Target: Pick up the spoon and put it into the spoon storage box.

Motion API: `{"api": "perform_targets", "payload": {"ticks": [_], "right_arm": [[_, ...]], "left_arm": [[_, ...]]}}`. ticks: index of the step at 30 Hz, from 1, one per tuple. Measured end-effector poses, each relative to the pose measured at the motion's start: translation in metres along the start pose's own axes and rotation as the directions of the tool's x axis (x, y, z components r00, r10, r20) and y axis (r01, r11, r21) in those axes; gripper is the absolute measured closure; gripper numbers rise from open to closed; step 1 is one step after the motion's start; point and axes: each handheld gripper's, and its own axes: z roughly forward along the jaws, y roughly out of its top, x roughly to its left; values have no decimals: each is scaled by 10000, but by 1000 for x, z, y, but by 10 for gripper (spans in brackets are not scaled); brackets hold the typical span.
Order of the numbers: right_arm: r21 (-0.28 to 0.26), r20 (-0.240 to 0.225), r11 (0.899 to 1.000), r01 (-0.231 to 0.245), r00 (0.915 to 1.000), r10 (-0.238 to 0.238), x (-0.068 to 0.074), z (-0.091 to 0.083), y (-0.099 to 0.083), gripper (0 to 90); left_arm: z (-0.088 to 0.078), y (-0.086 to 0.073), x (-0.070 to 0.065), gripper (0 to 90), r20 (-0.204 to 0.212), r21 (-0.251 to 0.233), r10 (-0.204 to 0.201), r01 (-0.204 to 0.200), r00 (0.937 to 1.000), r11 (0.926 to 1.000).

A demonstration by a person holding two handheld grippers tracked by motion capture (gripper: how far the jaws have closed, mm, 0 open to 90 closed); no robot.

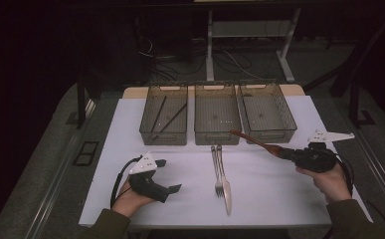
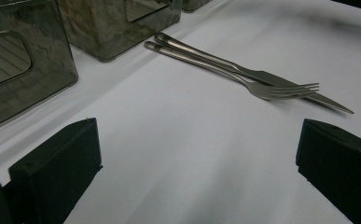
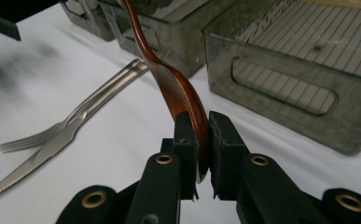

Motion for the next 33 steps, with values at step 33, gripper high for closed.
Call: {"api": "perform_targets", "payload": {"ticks": [33], "right_arm": [[-293, 1315, 9996, -65, 9913, 103, 5, 42, 58, 812]], "left_arm": [[3, -1, -2, 0, 152, 85, 60, -62, 9999, 9999]]}}
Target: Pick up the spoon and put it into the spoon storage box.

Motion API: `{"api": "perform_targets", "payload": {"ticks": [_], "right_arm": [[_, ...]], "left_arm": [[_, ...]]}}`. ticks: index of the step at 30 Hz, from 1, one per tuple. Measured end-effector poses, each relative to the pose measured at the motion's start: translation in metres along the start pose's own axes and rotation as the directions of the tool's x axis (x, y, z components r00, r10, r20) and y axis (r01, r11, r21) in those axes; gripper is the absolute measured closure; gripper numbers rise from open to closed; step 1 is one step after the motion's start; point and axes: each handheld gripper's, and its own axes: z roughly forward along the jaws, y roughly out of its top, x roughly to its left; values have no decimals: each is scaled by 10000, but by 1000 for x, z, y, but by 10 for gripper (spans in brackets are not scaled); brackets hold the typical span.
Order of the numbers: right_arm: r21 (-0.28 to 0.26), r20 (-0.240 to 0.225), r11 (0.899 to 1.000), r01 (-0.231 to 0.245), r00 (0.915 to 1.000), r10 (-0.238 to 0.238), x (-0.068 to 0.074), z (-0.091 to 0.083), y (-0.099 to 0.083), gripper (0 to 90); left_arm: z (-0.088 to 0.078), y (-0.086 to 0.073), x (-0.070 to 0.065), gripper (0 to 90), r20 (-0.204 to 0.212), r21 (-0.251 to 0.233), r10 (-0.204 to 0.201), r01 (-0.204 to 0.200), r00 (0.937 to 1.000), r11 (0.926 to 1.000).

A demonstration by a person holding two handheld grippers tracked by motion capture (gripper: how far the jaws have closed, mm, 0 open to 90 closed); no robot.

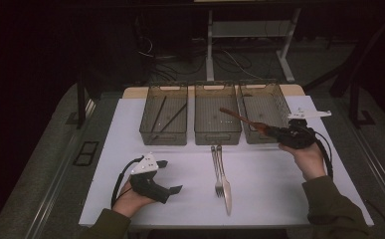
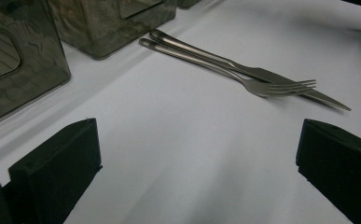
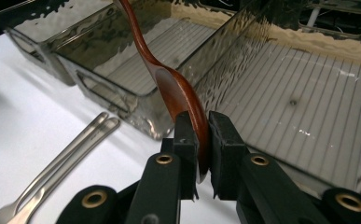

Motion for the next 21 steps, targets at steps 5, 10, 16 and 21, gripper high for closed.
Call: {"api": "perform_targets", "payload": {"ticks": [5, 10, 16, 21], "right_arm": [[6, 133, 10000, -94, 9999, 94, 3, 13, 11, 812], [88, 268, 9996, -261, 9993, 259, 7, 29, 21, 812], [220, 437, 9992, -336, 9985, 326, 12, 48, 34, 812], [310, 527, 9987, -395, 9979, 379, 16, 61, 45, 812]], "left_arm": [[1, 0, 1, 0, 9, 16, -23, 23, 10000, 10000], [1, 0, 0, 0, 31, 17, -8, 7, 10000, 10000], [1, 0, 0, 0, 66, 20, 13, -13, 10000, 10000], [2, 0, 0, 0, 94, 46, 58, -59, 9999, 10000]]}}
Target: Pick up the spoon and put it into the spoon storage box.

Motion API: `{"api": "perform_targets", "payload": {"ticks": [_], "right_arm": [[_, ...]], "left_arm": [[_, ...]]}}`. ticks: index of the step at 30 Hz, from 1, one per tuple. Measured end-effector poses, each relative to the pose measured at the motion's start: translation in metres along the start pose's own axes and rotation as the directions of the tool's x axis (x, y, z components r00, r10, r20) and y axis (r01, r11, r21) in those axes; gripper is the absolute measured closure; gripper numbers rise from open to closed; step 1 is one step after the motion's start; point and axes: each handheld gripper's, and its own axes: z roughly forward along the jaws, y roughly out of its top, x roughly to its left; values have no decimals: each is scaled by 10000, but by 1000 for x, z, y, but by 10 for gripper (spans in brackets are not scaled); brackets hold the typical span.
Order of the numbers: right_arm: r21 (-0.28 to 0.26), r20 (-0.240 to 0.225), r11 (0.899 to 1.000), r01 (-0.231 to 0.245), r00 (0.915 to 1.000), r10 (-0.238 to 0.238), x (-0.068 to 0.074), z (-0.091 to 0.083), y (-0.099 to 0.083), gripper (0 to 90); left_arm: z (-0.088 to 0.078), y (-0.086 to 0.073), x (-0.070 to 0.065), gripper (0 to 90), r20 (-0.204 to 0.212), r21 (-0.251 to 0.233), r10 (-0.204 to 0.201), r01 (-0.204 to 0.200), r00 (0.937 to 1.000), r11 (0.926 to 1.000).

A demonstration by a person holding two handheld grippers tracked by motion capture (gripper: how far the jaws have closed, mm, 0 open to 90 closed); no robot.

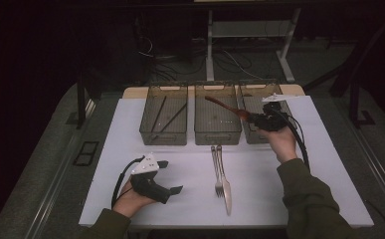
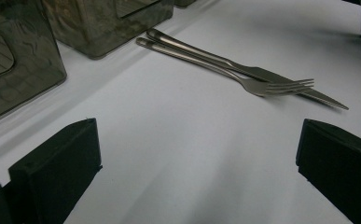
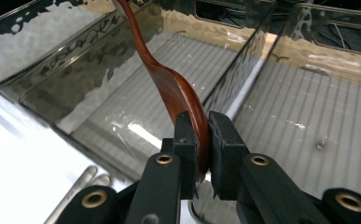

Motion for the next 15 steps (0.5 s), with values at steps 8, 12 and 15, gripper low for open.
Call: {"api": "perform_targets", "payload": {"ticks": [8, 12, 15], "right_arm": [[211, 232, 9997, 150, 9996, -154, 14, 21, 16, 812], [386, 394, 9992, 86, 9992, -101, 17, 31, 19, 812], [466, 464, 9989, 17, 9989, -38, 18, 36, 18, 812]], "left_arm": [[1, 0, -1, 0, 50, -30, -28, 28, 10000, 10000], [1, 0, -1, 0, 70, 1, 28, -28, 10000, 10000], [1, 0, -1, 0, 77, -3, 38, -38, 10000, 10000]]}}
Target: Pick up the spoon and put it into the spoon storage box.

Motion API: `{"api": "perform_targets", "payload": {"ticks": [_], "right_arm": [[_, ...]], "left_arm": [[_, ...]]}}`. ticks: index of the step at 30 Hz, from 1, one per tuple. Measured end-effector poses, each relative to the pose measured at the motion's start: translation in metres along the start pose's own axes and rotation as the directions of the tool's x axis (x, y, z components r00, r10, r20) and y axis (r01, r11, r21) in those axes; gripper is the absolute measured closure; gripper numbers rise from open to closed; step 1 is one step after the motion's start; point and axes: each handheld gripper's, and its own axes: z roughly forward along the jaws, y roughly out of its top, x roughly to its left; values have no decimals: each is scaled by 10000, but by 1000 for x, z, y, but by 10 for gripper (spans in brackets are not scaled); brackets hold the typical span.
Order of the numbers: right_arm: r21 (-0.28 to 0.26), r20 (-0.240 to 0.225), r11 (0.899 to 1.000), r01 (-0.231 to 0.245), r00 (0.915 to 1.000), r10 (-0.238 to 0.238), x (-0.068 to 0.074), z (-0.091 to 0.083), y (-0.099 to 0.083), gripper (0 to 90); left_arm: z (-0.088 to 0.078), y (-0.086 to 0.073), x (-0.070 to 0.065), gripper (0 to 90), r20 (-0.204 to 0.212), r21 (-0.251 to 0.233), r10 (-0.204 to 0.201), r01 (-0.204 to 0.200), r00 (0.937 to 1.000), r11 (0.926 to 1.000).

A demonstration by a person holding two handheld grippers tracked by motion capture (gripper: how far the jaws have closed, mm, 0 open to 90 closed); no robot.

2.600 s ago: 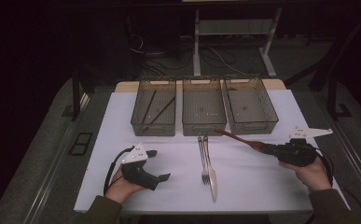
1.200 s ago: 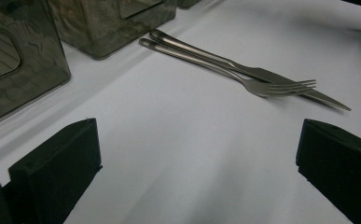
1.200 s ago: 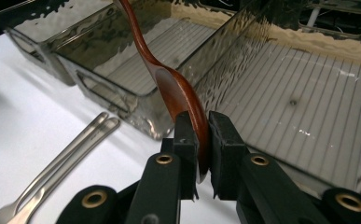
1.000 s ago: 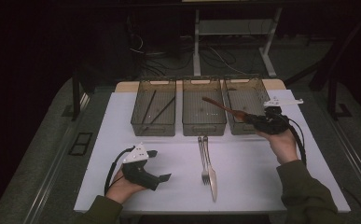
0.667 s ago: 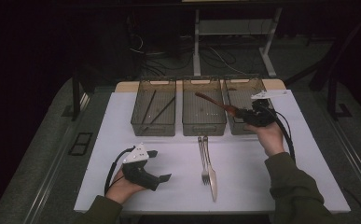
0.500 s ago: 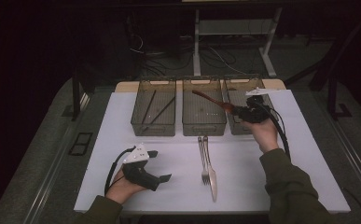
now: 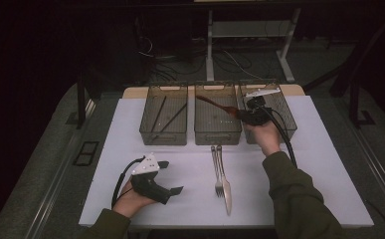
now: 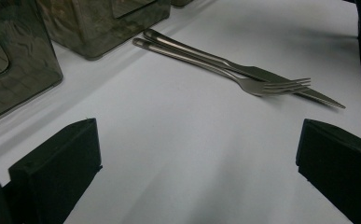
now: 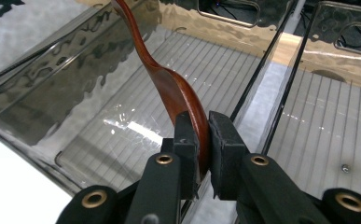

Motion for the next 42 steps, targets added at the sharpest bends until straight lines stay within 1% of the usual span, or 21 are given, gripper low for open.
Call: {"api": "perform_targets", "payload": {"ticks": [2, 9, 10, 13, 16, 21, 25, 30, 31, 32, 37, 38, 42], "right_arm": [[37, 0, 10000, -74, 10000, 74, 0, 3, 0, 812], [210, -53, 9998, 38, 10000, -36, 5, 7, -2, 804], [219, -49, 9997, 57, 10000, -56, 5, 7, -2, 794], [175, -143, 9997, 146, 9998, -143, 7, 7, -2, 719], [133, -249, 9997, 184, 9995, -181, 7, 7, -2, 688], [-14, -435, 10000, 98, 9990, -99, 6, 3, -2, 630], [-208, -843, 9998, -9, 9964, -9, 3, -3, -3, 574], [-397, -1072, 9992, 50, 9942, -93, -1, -15, -7, 524], [-464, -1112, 9988, 122, 9936, -173, -2, -18, -8, 522], [-523, -1167, 9986, 68, 9931, -129, -3, -22, -9, 518], [-719, -1429, 9973, 117, 9895, -219, -3, -36, -18, 518], [-755, -1441, 9969, 211, 9891, -318, -3, -39, -20, 525], [-830, -1693, 9964, 197, 9850, -336, -3, -50, -28, 579]], "left_arm": [[0, 0, 0, 0, 8, -6, -17, 17, 10000, 10000], [1, 0, -1, 0, 15, -4, -15, 15, 10000, 10000], [1, 0, -1, 0, 21, 0, -16, 16, 10000, 10000], [1, 0, -1, 0, 24, -3, -14, 14, 10000, 10000], [1, 0, -1, 0, 19, -3, -14, 14, 10000, 10000], [1, 0, -1, 0, 18, 25, 20, -20, 10000, 10000], [1, 0, -1, 0, 14, 9, 7, -7, 10000, 10000], [1, 0, -1, 0, 11, 47, 27, -27, 10000, 10000], [1, 0, -1, 0, 8, 57, 29, -30, 10000, 10000], [1, 0, -1, 0, 2, 61, 36, -36, 10000, 10000], [1, -1, -1, 0, -4, 77, 31, -31, 10000, 10000], [1, -1, -1, 0, -4, 82, 31, -31, 10000, 10000], [1, -1, 0, 0, 15, 115, 5, -5, 10000, 9999]]}}
